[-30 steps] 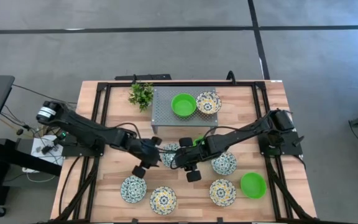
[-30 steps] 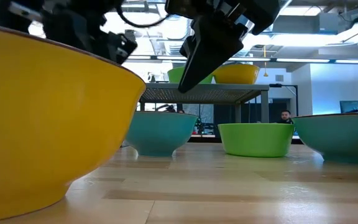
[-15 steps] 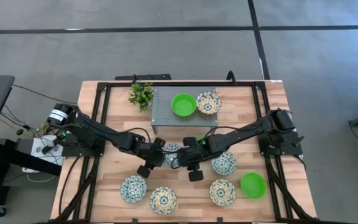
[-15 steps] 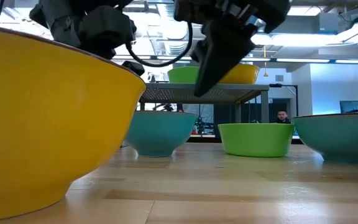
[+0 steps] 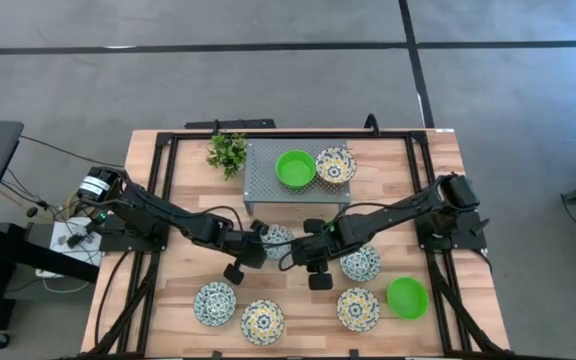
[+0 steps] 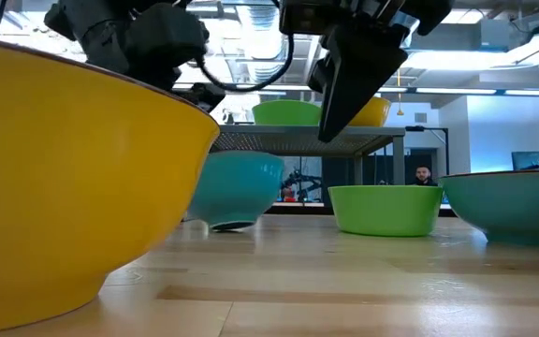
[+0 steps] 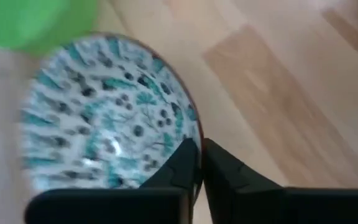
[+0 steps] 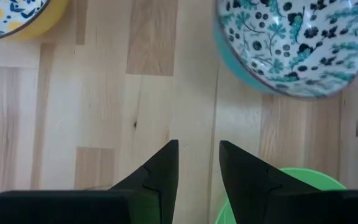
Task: Pick & Place Mini bowls
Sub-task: Put the middle blue and white patterned bowl on the shelf
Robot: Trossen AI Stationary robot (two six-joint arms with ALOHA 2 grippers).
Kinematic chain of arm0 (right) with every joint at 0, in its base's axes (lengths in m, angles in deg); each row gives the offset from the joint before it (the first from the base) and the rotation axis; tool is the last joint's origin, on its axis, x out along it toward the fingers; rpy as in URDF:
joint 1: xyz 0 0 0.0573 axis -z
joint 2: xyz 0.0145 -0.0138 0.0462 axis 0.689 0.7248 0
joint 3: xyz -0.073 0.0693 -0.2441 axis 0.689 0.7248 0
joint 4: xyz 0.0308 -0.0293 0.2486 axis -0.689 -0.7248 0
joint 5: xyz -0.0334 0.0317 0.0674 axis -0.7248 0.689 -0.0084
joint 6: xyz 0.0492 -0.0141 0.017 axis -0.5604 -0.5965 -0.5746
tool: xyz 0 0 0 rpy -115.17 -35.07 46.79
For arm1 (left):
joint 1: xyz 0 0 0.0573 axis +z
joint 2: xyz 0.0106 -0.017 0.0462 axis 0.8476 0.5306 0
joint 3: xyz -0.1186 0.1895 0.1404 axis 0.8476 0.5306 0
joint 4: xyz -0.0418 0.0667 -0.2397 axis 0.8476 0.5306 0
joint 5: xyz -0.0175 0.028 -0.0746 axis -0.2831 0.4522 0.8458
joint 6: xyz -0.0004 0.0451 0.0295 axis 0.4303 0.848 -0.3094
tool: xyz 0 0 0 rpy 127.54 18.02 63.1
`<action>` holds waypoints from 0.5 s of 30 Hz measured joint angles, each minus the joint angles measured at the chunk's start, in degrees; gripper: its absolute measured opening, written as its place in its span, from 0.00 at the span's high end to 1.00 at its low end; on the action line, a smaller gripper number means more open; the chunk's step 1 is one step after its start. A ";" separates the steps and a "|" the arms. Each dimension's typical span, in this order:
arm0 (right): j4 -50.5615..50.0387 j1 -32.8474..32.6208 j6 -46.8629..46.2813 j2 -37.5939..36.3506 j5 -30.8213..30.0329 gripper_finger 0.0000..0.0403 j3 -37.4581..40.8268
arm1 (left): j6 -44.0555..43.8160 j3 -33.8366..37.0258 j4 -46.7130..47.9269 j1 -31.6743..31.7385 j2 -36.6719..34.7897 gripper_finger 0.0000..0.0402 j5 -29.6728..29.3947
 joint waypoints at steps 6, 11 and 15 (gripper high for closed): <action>-0.35 0.00 0.00 0.00 -0.02 0.72 0.00 | -2.09 0.37 1.73 -0.51 -3.00 0.97 -2.22; -0.44 0.00 0.01 0.00 0.00 0.72 0.00 | -7.42 0.27 2.68 -1.82 -11.03 0.97 -2.32; -0.54 0.00 0.02 0.00 -0.02 0.72 0.00 | -7.83 0.33 4.18 -3.29 -18.33 0.98 -5.41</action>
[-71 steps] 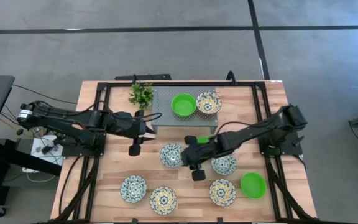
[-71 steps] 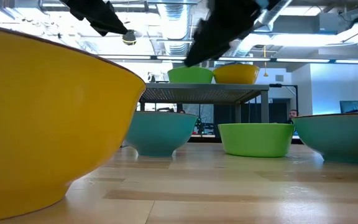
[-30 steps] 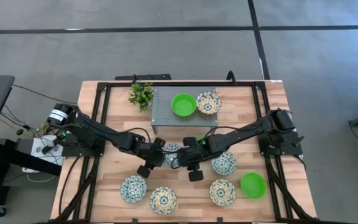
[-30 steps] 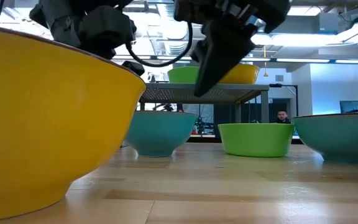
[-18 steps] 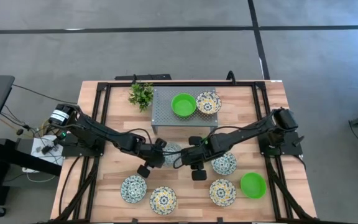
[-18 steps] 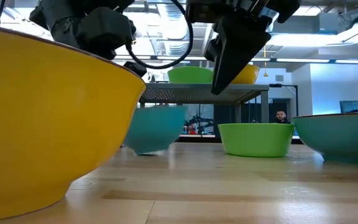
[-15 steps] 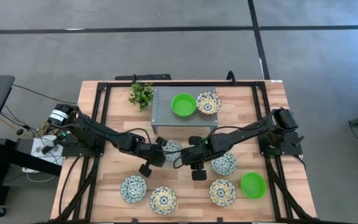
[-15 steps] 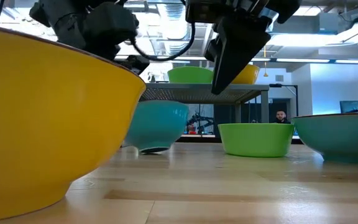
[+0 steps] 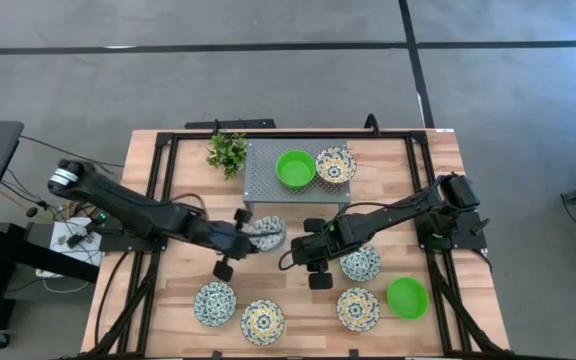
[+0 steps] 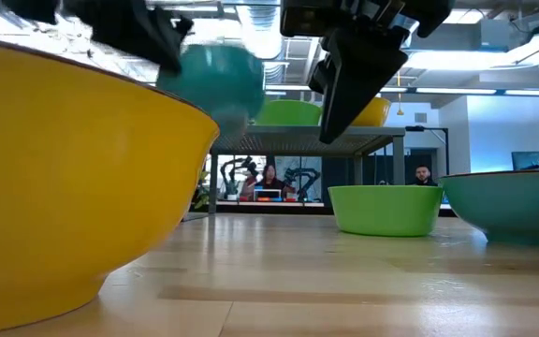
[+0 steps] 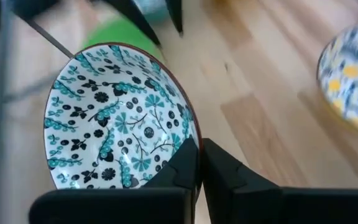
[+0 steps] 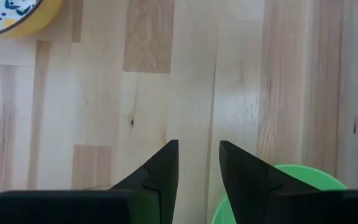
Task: Pick & Place Mini bowls
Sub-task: Put the middle blue and white patterned bowl on the shelf
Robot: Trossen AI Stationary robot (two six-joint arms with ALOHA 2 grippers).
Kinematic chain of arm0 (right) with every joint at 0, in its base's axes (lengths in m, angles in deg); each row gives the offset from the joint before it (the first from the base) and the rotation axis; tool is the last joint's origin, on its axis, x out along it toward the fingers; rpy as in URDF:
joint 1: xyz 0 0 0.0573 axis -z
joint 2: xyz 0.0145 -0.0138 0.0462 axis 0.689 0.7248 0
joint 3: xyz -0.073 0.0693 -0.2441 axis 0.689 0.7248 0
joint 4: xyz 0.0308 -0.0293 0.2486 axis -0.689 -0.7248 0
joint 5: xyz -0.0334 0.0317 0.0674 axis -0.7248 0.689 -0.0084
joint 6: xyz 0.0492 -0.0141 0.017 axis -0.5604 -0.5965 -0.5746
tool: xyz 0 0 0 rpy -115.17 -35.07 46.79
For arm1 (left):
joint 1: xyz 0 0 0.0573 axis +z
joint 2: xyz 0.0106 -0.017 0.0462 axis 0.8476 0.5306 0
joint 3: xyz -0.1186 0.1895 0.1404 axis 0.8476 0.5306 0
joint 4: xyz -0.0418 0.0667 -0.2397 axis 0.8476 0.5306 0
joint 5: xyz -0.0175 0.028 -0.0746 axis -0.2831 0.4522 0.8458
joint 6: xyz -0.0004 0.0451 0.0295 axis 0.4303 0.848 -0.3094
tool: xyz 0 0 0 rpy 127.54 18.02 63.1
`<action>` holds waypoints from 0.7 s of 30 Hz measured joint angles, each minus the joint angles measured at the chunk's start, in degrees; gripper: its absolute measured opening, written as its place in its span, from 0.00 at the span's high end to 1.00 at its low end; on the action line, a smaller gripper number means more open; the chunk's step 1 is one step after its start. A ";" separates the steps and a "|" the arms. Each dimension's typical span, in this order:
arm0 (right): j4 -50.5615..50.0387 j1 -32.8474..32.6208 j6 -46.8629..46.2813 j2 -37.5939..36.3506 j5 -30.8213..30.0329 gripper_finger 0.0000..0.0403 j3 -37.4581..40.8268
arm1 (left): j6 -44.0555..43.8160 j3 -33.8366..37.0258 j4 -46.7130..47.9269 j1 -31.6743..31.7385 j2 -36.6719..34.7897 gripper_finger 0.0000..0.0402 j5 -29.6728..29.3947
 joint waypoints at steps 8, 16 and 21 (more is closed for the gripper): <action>1.96 0.00 -0.70 0.00 -0.02 0.72 0.00 | 4.26 -0.08 4.86 1.05 -11.08 0.97 -13.86; 4.05 -0.13 3.78 -4.29 -2.55 0.72 0.00 | 7.71 -0.07 9.57 10.02 -10.85 0.97 -15.08; 4.20 0.11 7.04 -11.70 -8.31 0.72 0.07 | 10.26 -0.06 8.35 14.70 -8.48 0.97 -15.00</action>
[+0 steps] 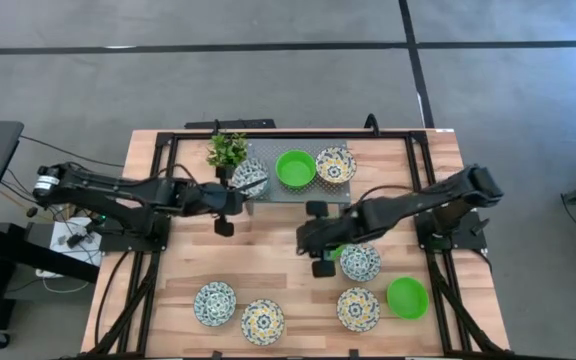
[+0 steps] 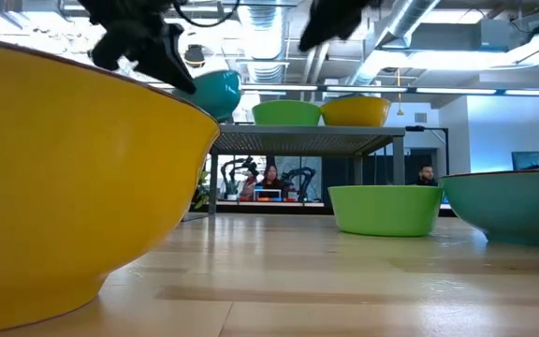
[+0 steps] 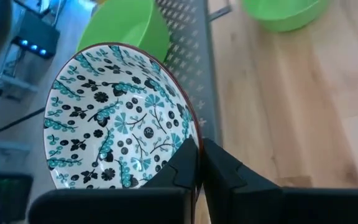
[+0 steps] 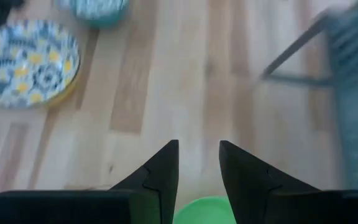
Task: Pick & Place Mini bowls
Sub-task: Put the middle blue and white patterned bowl on the shelf
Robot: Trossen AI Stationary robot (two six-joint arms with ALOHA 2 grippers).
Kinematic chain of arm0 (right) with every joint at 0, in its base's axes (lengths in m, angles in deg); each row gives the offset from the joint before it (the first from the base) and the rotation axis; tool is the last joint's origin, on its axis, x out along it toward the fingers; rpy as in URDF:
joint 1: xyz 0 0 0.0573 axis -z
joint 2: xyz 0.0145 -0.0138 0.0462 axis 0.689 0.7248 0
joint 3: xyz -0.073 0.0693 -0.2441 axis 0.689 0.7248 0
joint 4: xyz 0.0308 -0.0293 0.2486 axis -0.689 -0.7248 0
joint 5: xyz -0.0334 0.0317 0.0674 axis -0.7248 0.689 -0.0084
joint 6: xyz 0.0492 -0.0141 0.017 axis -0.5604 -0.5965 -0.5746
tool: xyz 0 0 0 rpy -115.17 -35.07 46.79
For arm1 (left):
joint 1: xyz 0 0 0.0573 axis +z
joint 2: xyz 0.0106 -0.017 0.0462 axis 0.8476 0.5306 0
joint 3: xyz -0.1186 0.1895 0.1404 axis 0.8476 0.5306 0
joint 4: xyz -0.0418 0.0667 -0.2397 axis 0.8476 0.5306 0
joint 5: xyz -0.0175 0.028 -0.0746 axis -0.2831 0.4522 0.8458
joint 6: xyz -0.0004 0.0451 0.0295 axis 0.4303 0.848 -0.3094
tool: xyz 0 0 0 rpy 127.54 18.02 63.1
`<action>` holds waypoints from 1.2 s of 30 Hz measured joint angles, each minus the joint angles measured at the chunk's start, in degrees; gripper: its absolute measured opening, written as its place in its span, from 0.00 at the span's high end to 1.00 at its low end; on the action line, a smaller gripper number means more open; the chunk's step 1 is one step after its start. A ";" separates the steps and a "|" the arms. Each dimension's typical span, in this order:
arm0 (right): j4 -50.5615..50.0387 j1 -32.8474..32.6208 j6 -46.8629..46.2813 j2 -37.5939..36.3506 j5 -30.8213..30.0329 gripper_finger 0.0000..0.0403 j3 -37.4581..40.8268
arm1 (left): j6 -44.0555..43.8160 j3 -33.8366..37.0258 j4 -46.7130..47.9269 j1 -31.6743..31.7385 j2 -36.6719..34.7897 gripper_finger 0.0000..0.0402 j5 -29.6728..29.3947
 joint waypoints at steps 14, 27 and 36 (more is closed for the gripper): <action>34.74 0.15 3.22 -20.71 -0.96 0.72 30.55 | 6.25 -0.09 -1.96 3.46 2.86 0.97 0.33; 40.95 0.04 3.21 -22.16 -0.77 0.72 35.14 | 6.47 -0.10 -2.75 5.48 2.73 0.90 0.08; 40.88 0.00 3.19 -22.16 -0.77 0.72 35.14 | 6.45 -0.09 -3.09 7.86 2.73 0.86 0.16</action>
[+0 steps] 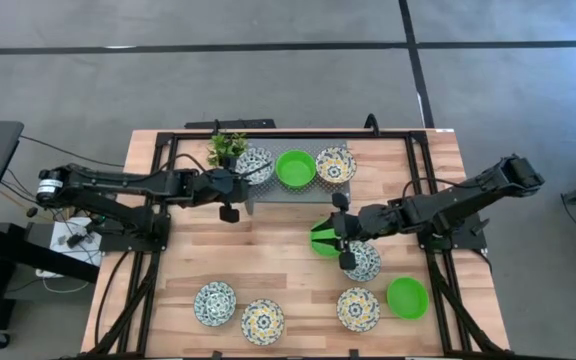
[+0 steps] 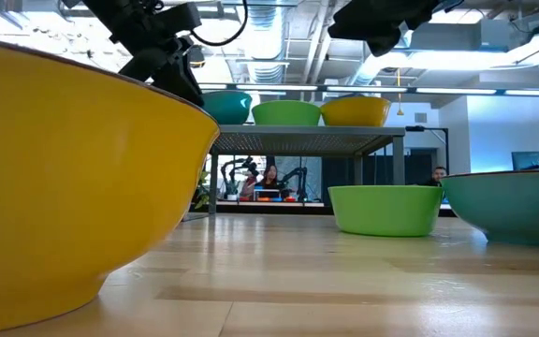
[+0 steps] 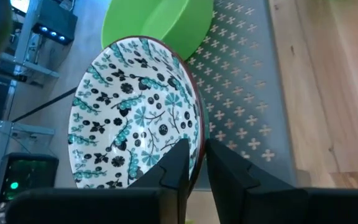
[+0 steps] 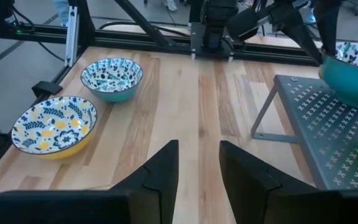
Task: Pick & Place Mini bowls
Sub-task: Put the middle blue and white patterned bowl on the shelf
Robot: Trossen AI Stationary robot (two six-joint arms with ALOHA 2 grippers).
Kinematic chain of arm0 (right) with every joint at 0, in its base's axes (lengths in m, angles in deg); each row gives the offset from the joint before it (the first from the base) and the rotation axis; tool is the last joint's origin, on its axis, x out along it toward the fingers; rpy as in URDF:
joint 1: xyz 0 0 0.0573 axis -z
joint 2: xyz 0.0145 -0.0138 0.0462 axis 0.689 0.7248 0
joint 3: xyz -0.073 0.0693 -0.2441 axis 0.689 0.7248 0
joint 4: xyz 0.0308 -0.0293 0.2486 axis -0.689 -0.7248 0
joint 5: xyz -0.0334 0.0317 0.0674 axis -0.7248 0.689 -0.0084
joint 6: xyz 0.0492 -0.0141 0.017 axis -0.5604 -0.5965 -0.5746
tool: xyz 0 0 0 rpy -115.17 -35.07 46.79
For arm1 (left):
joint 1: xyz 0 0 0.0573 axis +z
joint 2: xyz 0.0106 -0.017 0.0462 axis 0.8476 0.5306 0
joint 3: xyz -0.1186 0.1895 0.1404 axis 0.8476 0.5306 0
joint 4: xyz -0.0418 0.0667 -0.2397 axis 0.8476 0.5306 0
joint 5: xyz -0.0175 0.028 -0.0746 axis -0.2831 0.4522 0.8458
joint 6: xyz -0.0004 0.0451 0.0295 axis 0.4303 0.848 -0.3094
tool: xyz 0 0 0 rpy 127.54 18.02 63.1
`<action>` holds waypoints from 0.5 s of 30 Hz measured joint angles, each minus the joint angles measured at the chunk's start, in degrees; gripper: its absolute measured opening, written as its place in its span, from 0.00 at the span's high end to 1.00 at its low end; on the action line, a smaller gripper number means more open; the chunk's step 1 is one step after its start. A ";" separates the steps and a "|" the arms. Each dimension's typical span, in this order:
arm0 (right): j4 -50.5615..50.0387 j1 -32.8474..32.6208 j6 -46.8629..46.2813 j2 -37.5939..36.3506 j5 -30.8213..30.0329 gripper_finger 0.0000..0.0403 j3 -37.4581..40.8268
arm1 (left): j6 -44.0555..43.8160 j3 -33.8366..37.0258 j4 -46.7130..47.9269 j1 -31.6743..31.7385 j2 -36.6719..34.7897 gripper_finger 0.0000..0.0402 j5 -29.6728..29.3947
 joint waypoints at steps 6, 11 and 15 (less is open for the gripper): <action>-0.07 0.00 -0.02 0.02 0.02 0.72 0.00 | -0.01 0.00 -0.65 0.78 0.00 0.86 1.68; -0.07 0.00 -0.08 0.04 0.02 0.72 0.00 | -0.02 0.00 -1.74 0.73 0.00 0.86 5.20; -0.09 0.00 -0.09 0.04 0.02 0.72 0.00 | -0.01 0.00 -1.94 0.75 0.00 0.80 5.18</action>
